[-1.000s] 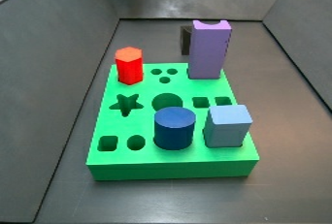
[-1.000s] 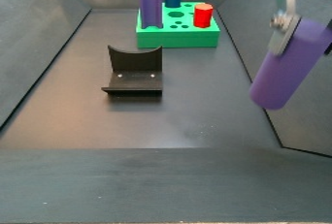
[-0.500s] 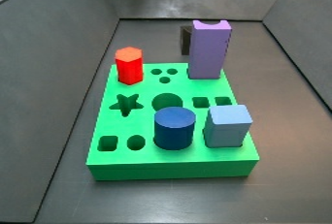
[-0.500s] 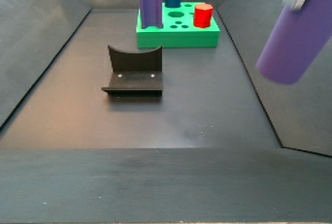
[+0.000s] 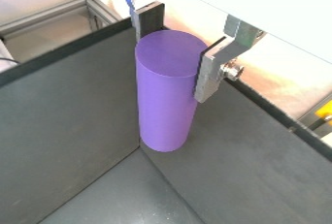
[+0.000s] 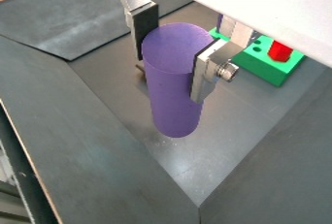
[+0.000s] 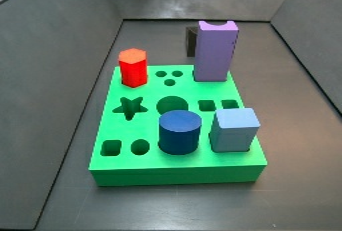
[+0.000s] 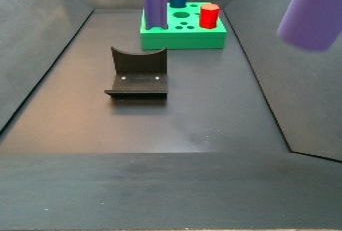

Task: Pick up the round object. Move up. Move to above the board. Insert the round object.
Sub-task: Move to above the board.

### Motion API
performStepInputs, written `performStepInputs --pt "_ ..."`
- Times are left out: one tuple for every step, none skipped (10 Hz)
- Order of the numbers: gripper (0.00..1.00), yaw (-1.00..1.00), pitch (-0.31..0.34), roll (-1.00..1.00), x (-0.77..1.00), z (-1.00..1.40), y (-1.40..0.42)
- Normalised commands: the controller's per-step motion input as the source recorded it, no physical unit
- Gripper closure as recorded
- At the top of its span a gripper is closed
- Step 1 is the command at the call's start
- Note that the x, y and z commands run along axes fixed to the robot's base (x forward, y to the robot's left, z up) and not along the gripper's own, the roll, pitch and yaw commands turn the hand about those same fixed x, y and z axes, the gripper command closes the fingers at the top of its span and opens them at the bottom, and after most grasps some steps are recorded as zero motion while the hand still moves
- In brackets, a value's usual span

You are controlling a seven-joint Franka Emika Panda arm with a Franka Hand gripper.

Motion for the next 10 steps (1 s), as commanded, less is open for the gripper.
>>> performStepInputs --pt "1.00 0.02 0.086 0.05 0.00 0.69 0.00" --pt "1.00 0.02 0.085 0.06 -0.01 0.55 -0.01" --pt "1.00 0.02 0.081 0.05 -0.01 0.36 -0.01" --pt "1.00 0.02 0.083 0.05 -0.01 0.22 -0.01" --pt "1.00 -0.42 0.485 0.04 0.19 -0.07 -1.00" --pt "1.00 -0.41 0.462 0.05 0.19 -0.07 -1.00" --pt "1.00 -0.23 0.328 0.06 0.19 -0.07 -1.00" --pt "1.00 -0.13 0.207 0.00 0.19 -0.07 -1.00" --pt "1.00 -0.03 0.109 -0.03 0.19 -0.07 -1.00" --pt "1.00 -0.02 0.070 -0.03 0.19 -0.07 -1.00"
